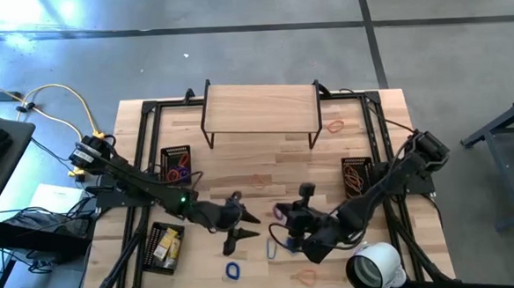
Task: Pick & Place Office Desk Supplies
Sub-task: Put the violet spring keychain into the top left black bin
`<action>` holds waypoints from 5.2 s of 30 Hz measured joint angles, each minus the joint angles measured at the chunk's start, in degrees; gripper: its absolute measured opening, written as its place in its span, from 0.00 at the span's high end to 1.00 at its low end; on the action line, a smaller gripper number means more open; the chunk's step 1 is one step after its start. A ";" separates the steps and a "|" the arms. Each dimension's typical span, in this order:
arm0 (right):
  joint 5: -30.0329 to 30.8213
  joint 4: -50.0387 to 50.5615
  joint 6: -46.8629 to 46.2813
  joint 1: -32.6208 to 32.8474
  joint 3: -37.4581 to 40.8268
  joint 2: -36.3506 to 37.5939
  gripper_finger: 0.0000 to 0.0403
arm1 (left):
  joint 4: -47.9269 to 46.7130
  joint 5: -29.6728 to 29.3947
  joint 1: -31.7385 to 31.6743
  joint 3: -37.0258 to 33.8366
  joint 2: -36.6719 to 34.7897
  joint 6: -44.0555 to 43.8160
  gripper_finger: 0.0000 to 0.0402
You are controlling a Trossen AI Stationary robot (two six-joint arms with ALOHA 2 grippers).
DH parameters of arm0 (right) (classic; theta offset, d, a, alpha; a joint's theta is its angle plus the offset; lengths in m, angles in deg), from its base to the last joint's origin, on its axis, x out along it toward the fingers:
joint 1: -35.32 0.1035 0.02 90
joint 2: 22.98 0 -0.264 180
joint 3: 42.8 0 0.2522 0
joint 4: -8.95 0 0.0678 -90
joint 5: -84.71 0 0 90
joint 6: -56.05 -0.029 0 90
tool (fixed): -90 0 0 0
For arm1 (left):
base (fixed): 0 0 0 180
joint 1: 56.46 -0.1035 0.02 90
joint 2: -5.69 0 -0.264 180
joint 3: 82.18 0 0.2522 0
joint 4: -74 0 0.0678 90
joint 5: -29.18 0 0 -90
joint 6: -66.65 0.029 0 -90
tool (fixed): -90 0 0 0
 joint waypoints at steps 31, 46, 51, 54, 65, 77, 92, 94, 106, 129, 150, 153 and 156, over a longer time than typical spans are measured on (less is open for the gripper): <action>12.81 -10.90 8.76 -0.23 -0.02 -6.58 0.99 | 6.37 -3.99 -2.66 0.00 0.00 -3.45 0.57; 16.43 -11.66 8.81 1.65 -0.02 -6.56 0.99 | 6.37 -3.89 -2.07 0.00 0.00 -3.44 0.57; 13.83 -11.49 8.58 2.70 -0.02 -6.56 0.99 | 6.37 -3.25 -2.09 0.00 0.00 -1.98 0.58; 13.55 -11.68 8.56 2.82 -0.02 -6.56 0.99 | 6.42 -3.25 -2.10 0.00 0.00 -1.92 0.58; 10.26 -13.83 7.55 0.25 -0.02 -6.54 0.99 | 6.89 -3.95 -2.29 0.00 0.00 -1.11 0.58; 7.26 -13.90 7.24 -2.76 -0.02 -6.54 0.99 | 6.57 -3.93 -4.19 0.00 0.00 -0.22 0.58; 7.27 -14.22 7.08 -1.41 -0.02 -6.54 0.99 | 4.55 -3.99 -3.31 0.00 0.00 -0.42 0.77; 6.11 -14.20 7.10 -1.58 -0.02 -6.54 0.99 | 4.31 -3.99 -3.38 0.00 0.00 -0.42 0.84; -2.74 -13.50 6.01 -1.65 -0.04 -6.49 0.99 | 1.56 -3.94 -2.33 0.00 0.00 -0.26 0.97; -6.21 -6.37 -8.09 -2.02 -0.07 -6.47 0.39 | -5.12 -3.79 -2.82 0.00 -1.02 -3.48 0.97; -9.01 -3.95 -15.61 -2.31 -0.07 -6.47 0.39 | -52.17 -16.64 0.12 0.00 -23.14 -16.76 0.97; -9.03 -3.86 -16.58 -2.30 -0.07 -6.48 0.39 | -62.05 -16.64 -1.57 0.00 -24.50 -22.97 0.96; -9.03 -3.68 -16.77 -2.30 -0.07 -6.49 0.39 | -69.66 -16.65 -3.48 0.00 -25.28 -28.27 0.96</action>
